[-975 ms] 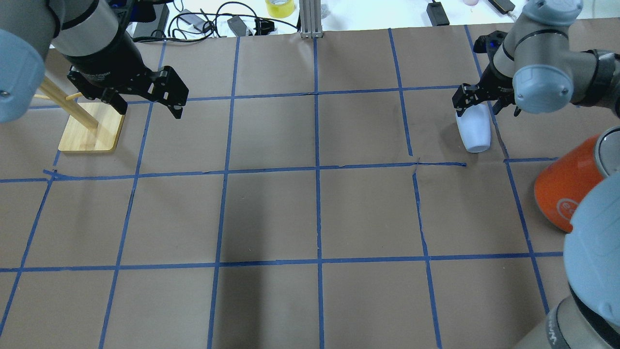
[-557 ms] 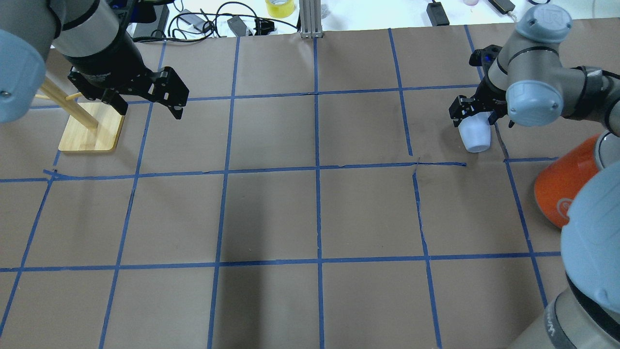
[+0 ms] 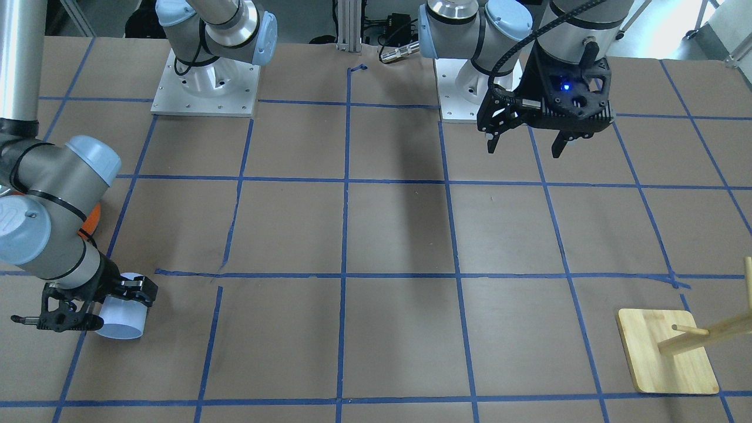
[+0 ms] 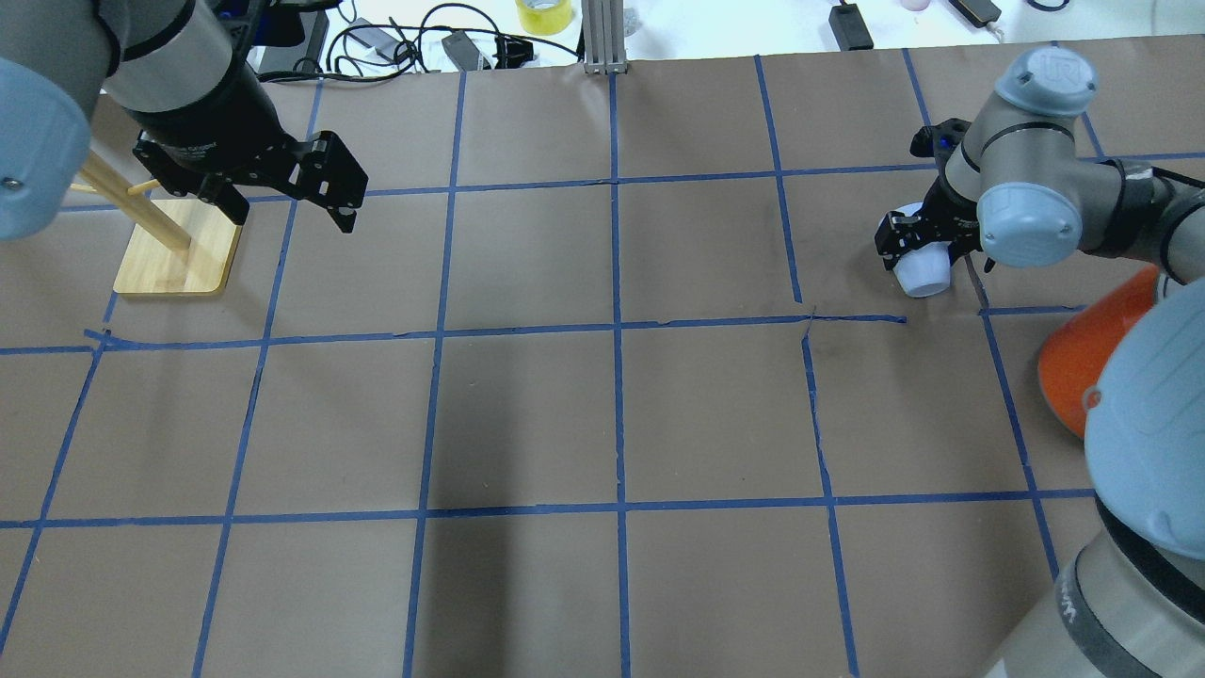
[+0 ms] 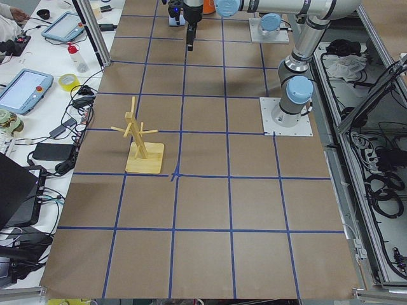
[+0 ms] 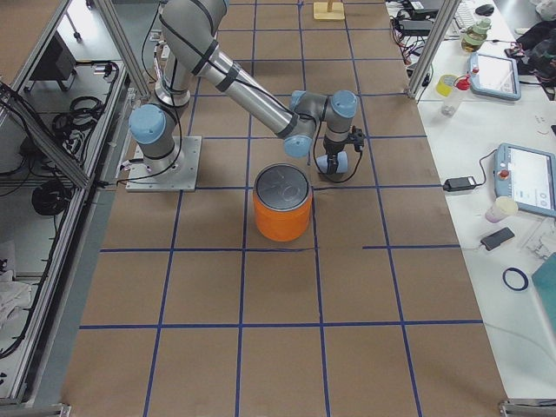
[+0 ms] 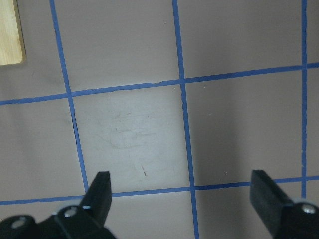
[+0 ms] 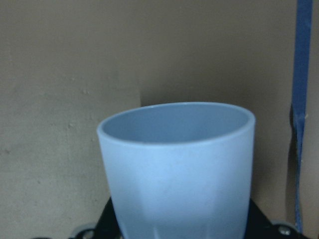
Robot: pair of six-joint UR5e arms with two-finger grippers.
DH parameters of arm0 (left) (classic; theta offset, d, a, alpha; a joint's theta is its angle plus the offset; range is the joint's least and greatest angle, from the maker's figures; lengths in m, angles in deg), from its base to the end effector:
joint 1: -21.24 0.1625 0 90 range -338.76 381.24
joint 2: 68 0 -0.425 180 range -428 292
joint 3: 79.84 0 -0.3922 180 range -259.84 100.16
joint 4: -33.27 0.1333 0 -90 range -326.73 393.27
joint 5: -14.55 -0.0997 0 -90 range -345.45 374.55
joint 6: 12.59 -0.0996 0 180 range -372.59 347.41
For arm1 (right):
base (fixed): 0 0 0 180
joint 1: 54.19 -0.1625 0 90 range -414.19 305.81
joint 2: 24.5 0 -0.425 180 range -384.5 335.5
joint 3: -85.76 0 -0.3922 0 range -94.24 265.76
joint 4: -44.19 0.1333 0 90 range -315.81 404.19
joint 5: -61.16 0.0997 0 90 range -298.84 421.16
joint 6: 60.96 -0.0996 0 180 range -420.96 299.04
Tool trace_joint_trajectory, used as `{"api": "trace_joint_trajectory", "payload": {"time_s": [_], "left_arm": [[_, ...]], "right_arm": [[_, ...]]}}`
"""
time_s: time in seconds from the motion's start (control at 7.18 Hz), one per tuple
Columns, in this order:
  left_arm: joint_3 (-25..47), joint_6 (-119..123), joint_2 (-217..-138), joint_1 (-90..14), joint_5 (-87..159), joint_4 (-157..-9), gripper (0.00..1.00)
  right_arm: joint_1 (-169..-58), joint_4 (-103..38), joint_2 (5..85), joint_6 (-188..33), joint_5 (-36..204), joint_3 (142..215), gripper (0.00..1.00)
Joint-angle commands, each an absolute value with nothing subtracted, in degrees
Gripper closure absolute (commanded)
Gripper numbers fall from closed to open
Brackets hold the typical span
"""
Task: Flip cup
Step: 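Carry the cup with the right gripper toward the table centre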
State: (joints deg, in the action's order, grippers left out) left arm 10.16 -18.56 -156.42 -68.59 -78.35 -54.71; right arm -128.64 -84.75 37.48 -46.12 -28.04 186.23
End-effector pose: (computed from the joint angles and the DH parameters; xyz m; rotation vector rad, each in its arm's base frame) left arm -0.1268 -0.4865 0.5051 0.1537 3.0825 -0.0927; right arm -0.0330 -0.6210 0.1948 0.0193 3.1301 -0.0176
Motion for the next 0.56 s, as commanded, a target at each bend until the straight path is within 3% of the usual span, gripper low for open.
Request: {"api": "trace_joint_trajectory", "payload": {"time_s": [0.0,0.42], "left_arm": [[10.16,-18.56,-156.42,-68.58,-78.35,-54.62,0.00],[10.07,-18.65,-156.42,-68.50,-78.35,-54.53,0.00]], "right_arm": [[-129.42,-84.57,39.73,-45.24,-27.44,185.51,0.40],[-140.71,-83.78,44.13,-39.51,-21.46,185.69,0.40]]}}
